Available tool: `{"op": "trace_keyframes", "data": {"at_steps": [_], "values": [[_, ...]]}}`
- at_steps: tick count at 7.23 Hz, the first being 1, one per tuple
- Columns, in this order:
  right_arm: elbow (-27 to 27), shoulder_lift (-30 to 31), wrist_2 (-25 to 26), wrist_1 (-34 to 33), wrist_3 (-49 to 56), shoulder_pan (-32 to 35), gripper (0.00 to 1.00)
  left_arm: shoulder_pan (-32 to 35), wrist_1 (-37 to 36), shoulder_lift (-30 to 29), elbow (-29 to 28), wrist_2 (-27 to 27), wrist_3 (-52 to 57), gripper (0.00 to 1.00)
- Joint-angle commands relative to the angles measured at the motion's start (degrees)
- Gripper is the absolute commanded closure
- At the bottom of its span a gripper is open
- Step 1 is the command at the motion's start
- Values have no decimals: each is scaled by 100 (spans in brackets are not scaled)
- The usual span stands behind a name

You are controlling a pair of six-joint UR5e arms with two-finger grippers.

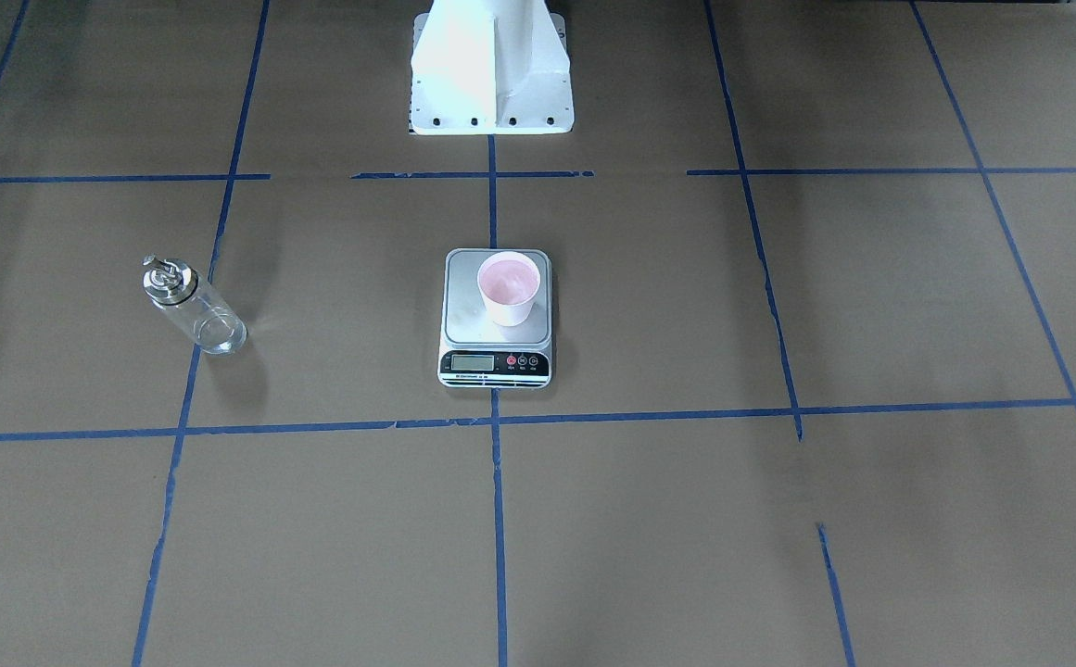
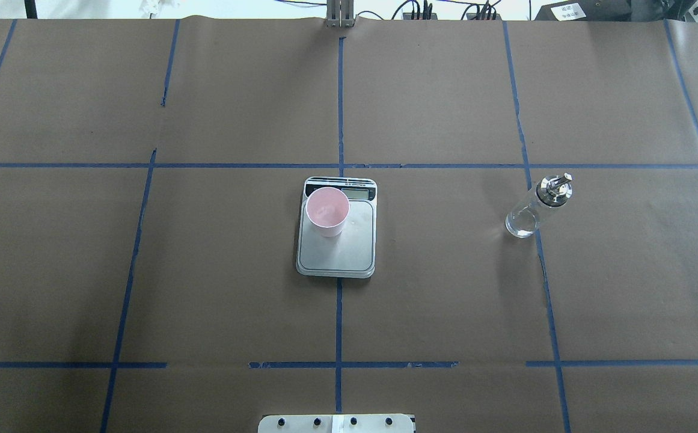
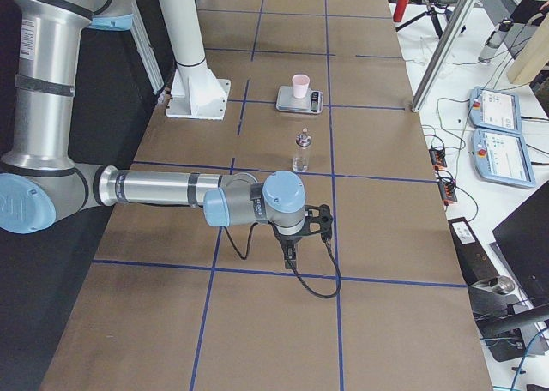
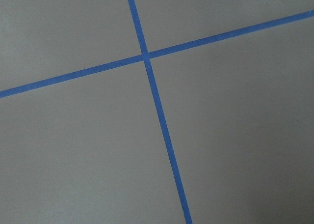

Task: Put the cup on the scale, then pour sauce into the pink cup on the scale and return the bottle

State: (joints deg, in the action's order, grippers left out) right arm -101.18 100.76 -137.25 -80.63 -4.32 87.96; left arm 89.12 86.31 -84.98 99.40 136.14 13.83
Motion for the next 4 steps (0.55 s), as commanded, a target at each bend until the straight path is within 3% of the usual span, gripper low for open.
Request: {"op": "trace_keyframes", "data": {"at_steps": [1, 4], "values": [[-208, 57, 215, 3, 237, -461, 0, 0, 0, -1, -9, 0, -3, 0], [-279, 180, 286, -600, 1798, 130, 0, 0, 0, -10, 0, 0, -3, 0]]}}
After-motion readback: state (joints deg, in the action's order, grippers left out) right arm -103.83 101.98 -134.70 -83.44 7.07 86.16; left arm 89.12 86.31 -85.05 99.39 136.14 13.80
